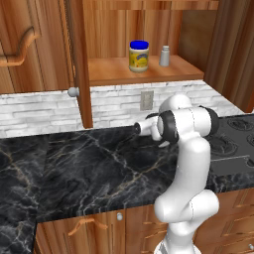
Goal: Collect the paprika, mayonnaise, and shaker from the cabinet and place them next to the stove.
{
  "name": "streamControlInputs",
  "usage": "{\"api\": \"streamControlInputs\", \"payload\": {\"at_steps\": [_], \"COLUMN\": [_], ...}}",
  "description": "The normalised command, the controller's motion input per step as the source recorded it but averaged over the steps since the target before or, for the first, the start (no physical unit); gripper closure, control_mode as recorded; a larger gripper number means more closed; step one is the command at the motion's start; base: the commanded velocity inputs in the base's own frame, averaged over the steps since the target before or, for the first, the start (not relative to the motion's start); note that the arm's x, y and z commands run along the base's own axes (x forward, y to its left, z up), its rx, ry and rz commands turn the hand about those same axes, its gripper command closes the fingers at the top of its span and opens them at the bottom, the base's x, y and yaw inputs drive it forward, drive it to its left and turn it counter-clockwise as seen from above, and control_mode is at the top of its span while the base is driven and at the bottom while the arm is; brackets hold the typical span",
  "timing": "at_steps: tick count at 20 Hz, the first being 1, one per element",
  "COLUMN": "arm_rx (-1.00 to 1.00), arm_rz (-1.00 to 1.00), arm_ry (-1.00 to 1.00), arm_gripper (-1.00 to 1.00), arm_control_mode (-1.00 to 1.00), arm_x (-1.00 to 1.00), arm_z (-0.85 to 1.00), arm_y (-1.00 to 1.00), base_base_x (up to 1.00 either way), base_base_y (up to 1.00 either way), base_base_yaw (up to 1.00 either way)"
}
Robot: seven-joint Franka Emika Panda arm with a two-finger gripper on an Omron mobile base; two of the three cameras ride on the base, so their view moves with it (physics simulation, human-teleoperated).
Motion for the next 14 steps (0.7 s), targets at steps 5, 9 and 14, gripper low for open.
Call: {"api": "streamControlInputs", "payload": {"at_steps": [5,9,14], "arm_rx": [0.0,0.0,0.0], "arm_rz": [0.0,0.0,0.0], "arm_ry": [-0.17,-0.19,-0.18], "arm_gripper": [-1.0,-1.0,-1.0], "arm_control_mode": [-1.0,-1.0,-1.0], "arm_x": [-0.16,-0.38,-0.44], "arm_z": [-0.01,0.0,0.12], "arm_y": [0.03,0.2,0.3], "base_base_x": [0.0,0.0,0.0], "base_base_y": [0.0,0.0,0.0], "base_base_yaw": [0.0,0.0,0.0]}}
